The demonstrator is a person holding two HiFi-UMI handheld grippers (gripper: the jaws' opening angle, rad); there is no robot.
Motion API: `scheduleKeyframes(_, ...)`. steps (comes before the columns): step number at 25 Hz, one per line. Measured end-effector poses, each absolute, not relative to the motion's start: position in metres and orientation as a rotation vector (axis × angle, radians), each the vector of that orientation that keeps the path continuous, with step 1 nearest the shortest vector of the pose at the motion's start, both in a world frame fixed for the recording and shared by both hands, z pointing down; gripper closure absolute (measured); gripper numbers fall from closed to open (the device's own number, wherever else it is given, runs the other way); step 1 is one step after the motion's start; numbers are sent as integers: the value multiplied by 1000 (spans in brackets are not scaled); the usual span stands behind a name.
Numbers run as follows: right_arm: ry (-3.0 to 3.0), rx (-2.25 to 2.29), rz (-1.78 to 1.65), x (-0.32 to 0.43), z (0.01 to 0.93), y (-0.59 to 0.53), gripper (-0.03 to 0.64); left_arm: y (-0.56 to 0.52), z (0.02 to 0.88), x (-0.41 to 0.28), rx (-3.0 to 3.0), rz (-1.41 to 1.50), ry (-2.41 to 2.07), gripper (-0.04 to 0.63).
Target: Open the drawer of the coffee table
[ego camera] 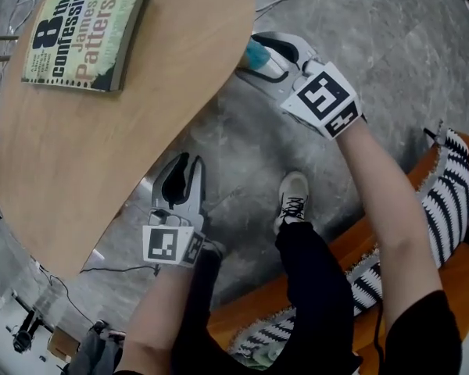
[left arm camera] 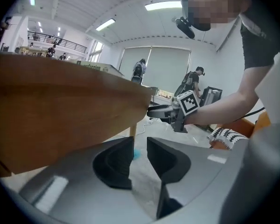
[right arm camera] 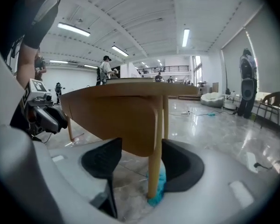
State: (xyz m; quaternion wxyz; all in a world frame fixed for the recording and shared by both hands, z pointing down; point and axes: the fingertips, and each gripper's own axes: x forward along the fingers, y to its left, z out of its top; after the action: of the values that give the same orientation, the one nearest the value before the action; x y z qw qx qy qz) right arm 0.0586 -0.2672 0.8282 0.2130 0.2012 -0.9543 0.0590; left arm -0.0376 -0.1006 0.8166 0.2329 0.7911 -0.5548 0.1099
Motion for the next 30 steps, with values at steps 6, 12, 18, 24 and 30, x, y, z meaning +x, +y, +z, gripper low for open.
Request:
scheduleKeyframes(6,-2679,421,92,38,833,-273,348,-106,835,-47,2184,305,-1533,497)
scheduleKeyframes(12,-2666,345,70,34,835,-272,348,-111,839,-51,2182,294,-1542,497)
scheduleKeyframes(18,-2708,338,133,39,832,-269,359,-112,846,-44,2176,300,-1536,497)
scheduleKeyframes(24,-2712,301,130,42,831,-269,367,-107,858,-47,2155,310,-1552,497)
scheduleKeyframes(30,-2684,265,121,47,830,-275,416,-96,861,-54,2159,322,-1559,497)
